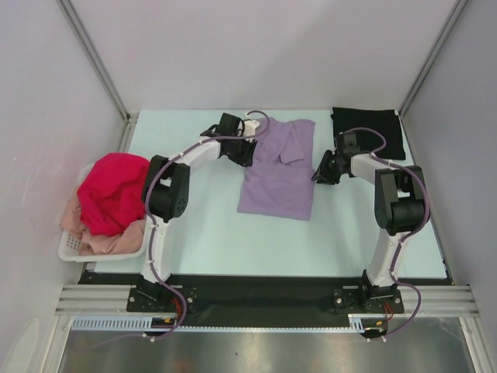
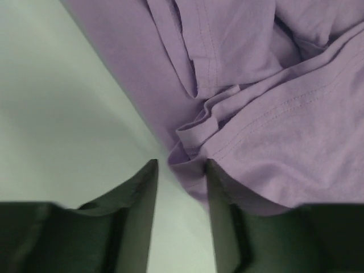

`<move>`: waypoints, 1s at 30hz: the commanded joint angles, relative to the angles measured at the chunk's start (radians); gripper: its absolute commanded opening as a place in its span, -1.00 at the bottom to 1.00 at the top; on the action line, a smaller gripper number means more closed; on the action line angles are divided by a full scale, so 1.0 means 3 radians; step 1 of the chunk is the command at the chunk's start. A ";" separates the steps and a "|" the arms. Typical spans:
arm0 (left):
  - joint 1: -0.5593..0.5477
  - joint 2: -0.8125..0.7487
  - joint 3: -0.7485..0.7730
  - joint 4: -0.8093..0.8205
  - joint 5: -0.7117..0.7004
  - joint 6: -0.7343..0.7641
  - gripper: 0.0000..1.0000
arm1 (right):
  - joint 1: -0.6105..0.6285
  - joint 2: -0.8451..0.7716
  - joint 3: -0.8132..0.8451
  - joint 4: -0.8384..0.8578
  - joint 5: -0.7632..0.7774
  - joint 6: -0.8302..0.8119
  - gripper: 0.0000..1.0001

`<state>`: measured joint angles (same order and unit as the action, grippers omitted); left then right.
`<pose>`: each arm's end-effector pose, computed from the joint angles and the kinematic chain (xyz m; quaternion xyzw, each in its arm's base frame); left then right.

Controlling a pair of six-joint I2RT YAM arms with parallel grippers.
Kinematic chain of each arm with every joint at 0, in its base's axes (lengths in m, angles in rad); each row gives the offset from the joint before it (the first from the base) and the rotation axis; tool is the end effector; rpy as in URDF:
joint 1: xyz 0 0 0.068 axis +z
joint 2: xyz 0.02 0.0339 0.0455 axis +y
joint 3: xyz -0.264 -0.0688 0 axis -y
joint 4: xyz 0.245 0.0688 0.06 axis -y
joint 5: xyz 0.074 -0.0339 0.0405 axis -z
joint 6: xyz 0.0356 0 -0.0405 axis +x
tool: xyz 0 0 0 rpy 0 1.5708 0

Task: Fold and stack the t-shirts
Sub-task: Fold the tshirt

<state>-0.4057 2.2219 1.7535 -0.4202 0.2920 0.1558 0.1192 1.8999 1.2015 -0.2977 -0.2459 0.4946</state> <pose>0.4497 -0.2043 0.1825 0.3051 0.8824 -0.1773 0.3113 0.3867 0.0550 0.1607 0.1435 0.9415 0.1971 0.2326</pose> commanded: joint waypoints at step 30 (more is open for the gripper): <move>0.0074 -0.0119 0.0410 0.0183 -0.0590 -0.0034 0.32 | 0.0068 -0.0236 0.0281 -0.0020 0.0456 -0.0017 -0.03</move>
<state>-0.3832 2.3318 1.8923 -0.4206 0.1574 0.0891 0.1261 1.9781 1.3087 -0.2359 -0.2058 0.5167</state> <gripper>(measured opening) 0.648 0.475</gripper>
